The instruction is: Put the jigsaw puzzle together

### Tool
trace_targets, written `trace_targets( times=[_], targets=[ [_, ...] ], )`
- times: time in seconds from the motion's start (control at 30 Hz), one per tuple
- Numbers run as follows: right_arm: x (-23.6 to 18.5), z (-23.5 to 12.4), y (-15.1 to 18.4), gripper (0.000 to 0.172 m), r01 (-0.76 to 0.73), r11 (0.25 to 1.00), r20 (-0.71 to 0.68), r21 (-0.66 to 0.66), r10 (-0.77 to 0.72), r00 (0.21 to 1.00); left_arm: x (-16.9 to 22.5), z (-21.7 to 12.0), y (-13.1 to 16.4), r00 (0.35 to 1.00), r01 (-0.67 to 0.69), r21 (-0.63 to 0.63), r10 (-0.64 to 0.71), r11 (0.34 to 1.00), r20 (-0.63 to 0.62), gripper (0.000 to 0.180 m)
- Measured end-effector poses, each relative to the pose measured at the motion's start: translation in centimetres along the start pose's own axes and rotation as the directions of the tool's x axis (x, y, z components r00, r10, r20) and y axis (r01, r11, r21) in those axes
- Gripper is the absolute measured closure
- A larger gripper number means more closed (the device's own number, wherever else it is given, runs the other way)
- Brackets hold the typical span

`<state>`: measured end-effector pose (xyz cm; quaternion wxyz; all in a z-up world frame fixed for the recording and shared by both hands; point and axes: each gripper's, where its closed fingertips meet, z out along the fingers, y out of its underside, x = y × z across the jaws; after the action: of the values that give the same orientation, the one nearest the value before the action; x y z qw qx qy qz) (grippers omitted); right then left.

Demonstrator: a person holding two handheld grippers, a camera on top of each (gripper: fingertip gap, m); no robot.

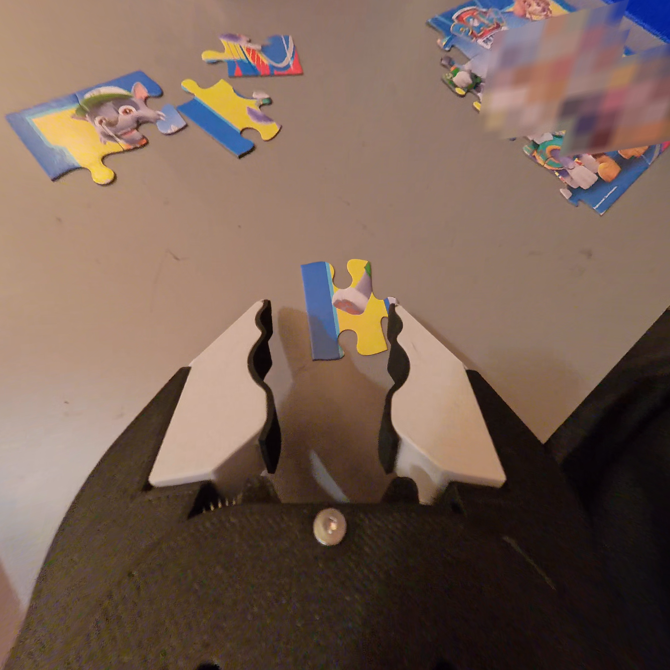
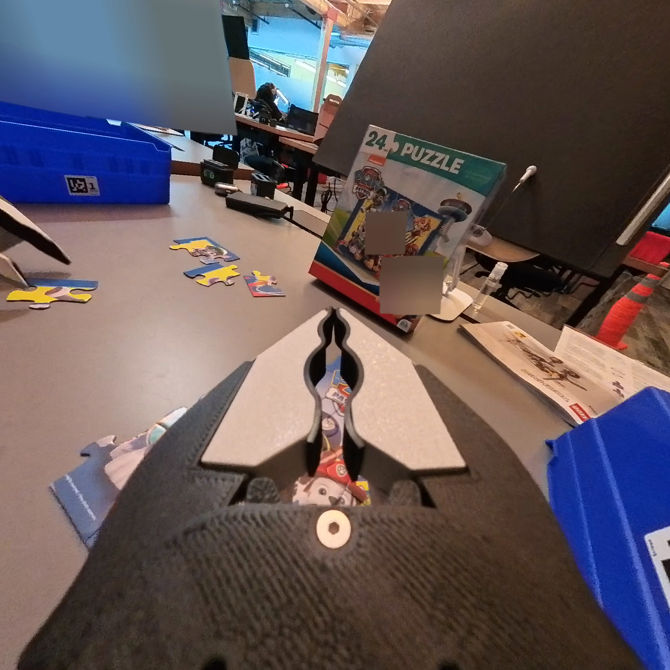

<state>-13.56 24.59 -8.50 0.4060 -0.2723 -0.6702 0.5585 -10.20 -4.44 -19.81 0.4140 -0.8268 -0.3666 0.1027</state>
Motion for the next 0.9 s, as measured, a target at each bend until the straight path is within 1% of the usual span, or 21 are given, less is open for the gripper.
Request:
trace_targets(
  times=[0.13,0.3,0.4,0.47,0.57,0.73,0.83,0.9],
  targets=[
    [0.0,-0.2,0.2,0.172,-0.019,1.0,0.005,-0.001,0.019,1.0,0.0,0.7,0.7,1.0,-0.01,-0.063,0.011,0.998,0.008,0.119],
    [0.0,-0.3,0.3,0.172,-0.029,1.0,0.001,-0.007,0.029,1.0,-0.3,1.1,0.7,0.997,-0.05,-0.08,0.054,0.996,0.059,0.122],
    [-0.2,-0.2,0.5,0.172,-0.025,1.0,0.001,-0.019,0.025,1.0,-0.2,1.0,0.7,0.996,-0.059,-0.082,0.065,0.995,0.063,0.124],
    [-0.3,0.0,0.7,0.172,-0.017,0.999,0.002,-0.029,0.017,1.0,-0.2,1.0,0.8,0.996,-0.054,-0.082,0.06,0.995,0.065,0.129],
    [-0.5,0.1,0.9,0.172,-0.001,0.999,0.001,-0.044,0.002,1.0,0.0,0.8,0.8,0.998,-0.002,-0.073,0.007,0.997,0.065,0.136],
    [-0.7,0.4,1.3,0.172,0.015,0.998,0.004,-0.065,-0.015,1.0,1.3,-0.1,1.1,0.99,0.125,-0.104,-0.13,0.987,-0.045,0.136],
    [-0.7,0.5,1.4,0.172,0.022,0.997,0.005,-0.072,-0.022,1.0,2.1,-0.4,1.2,0.979,0.162,-0.117,-0.175,0.98,-0.108,0.136],
    [-0.8,0.5,1.4,0.172,0.025,0.997,0.005,-0.077,-0.025,1.0,3.8,-0.6,1.4,0.959,0.159,-0.151,-0.189,0.976,-0.21,0.139]
  ],
)
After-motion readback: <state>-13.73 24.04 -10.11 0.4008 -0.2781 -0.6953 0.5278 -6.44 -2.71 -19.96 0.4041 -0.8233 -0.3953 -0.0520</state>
